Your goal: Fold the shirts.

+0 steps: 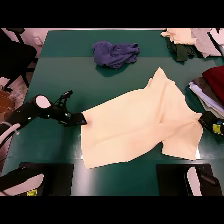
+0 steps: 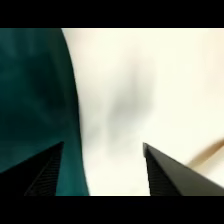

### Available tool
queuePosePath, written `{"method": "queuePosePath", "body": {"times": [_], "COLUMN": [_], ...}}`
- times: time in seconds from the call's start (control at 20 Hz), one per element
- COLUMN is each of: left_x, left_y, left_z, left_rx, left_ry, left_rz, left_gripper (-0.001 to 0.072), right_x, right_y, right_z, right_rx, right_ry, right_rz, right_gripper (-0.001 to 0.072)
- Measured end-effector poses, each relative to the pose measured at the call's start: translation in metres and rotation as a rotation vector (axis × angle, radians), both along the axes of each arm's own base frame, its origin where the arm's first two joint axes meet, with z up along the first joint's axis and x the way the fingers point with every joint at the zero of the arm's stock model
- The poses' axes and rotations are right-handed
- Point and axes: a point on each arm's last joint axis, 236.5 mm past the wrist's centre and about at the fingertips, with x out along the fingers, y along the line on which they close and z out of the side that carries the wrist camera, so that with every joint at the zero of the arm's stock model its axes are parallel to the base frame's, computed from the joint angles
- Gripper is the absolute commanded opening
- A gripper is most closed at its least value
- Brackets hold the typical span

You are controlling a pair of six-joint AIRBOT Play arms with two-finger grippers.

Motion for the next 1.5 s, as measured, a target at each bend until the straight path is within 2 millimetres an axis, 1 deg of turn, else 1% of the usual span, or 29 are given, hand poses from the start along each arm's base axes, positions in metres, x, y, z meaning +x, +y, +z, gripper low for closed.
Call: {"method": "queuePosePath", "body": {"times": [0.1, 0.15, 0.2, 0.25, 0.3, 0.35, 0.45, 0.5, 0.55, 0.7, 0.75, 0.85, 0.9, 0.95, 1.0, 1.05, 1.1, 1.15, 1.2, 1.3, 1.4, 1.45, 1.5], "left_x": [0.01, 0.013, 0.018, 0.025, 0.033, 0.044, 0.079, 0.096, 0.117, 0.177, 0.193, 0.215, 0.222, 0.225, 0.226, 0.225, 0.221, 0.216, 0.209, 0.19, 0.171, 0.157, 0.142], "left_y": [-0.015, -0.019, -0.021, -0.021, -0.02, -0.02, -0.014, -0.012, -0.01, -0.001, 0.001, 0.002, 0.0, -0.002, -0.004, -0.006, -0.007, -0.005, 0.0, 0.021, 0.047, 0.059, 0.067], "left_z": [-0.006, -0.009, -0.013, -0.016, -0.018, -0.018, -0.01, -0.001, 0.014, 0.064, 0.078, 0.092, 0.093, 0.09, 0.087, 0.085, 0.08, 0.076, 0.07, 0.058, 0.052, 0.049, 0.046], "left_rx": [-0.103, -0.137, -0.151, -0.161, -0.164, -0.173, -0.169, -0.171, -0.184, -0.196, -0.197, -0.189, -0.186, -0.182, -0.179, -0.176, -0.169, -0.158, -0.143, -0.127, -0.137, -0.151, -0.168], "left_ry": [0.052, 0.068, 0.066, 0.052, 0.027, 0.002, -0.101, -0.151, -0.211, -0.405, -0.452, -0.507, -0.514, -0.509, -0.503, -0.495, -0.477, -0.458, -0.428, -0.337, -0.237, -0.177, -0.119], "left_rz": [0.068, 0.093, 0.108, 0.128, 0.15, 0.178, 0.248, 0.271, 0.302, 0.373, 0.386, 0.375, 0.362, 0.347, 0.325, 0.299, 0.261, 0.225, 0.191, 0.142, 0.133, 0.123, 0.114], "left_gripper": [0.0586, 0.0434, 0.0338, 0.0137, 0.0026, 0.0026, 0.0026, 0.0025, 0.0025, 0.0025, 0.0026, 0.0027, 0.003, 0.0199, 0.0394, 0.0567, 0.0591, 0.0591, 0.0591, 0.0589, 0.0589, 0.0588, 0.0588], "right_x": [0.001, 0.002, 0.002, 0.002, 0.002, 0.002, 0.002, 0.002, 0.003, 0.008, 0.012, 0.02, 0.025, 0.031, 0.036, 0.041, 0.047, 0.052, 0.056, 0.063, 0.068, 0.07, 0.071], "right_y": [0.002, 0.002, 0.003, 0.003, 0.004, 0.004, 0.005, 0.005, 0.007, 0.017, 0.021, 0.028, 0.033, 0.038, 0.042, 0.048, 0.053, 0.059, 0.063, 0.068, 0.069, 0.067, 0.065], "right_z": [0.001, 0.001, 0.001, 0.001, 0.002, 0.002, 0.002, 0.002, 0.002, 0.006, 0.008, 0.011, 0.011, 0.009, 0.006, 0.001, -0.004, -0.009, -0.014, -0.021, -0.022, -0.02, -0.017], "right_rx": [0.006, 0.008, 0.007, 0.007, 0.007, 0.006, 0.008, 0.009, 0.015, 0.029, 0.03, 0.024, 0.028, 0.034, 0.042, 0.055, 0.064, 0.074, 0.083, 0.091, 0.092, 0.088, 0.085], "right_ry": [-0.007, -0.009, -0.01, -0.011, -0.012, -0.012, -0.012, -0.012, -0.018, -0.04, -0.054, -0.082, -0.092, -0.095, -0.092, -0.083, -0.078, -0.067, -0.062, -0.055, -0.065, -0.077, -0.088], "right_rz": [0.003, 0.006, 0.008, 0.012, 0.016, 0.019, 0.024, 0.028, 0.034, 0.07, 0.085, 0.113, 0.126, 0.136, 0.149, 0.16, 0.168, 0.179, 0.182, 0.187, 0.18, 0.173, 0.162], "right_gripper": [0.0024, 0.0024, 0.0024, 0.0024, 0.0024, 0.0024, 0.0024, 0.0024, 0.0024, 0.0024, 0.0023, 0.0023, 0.0024, 0.0024, 0.0024, 0.0024, 0.0023, 0.0024, 0.0023, 0.0023, 0.0023, 0.0023, 0.0023]}}
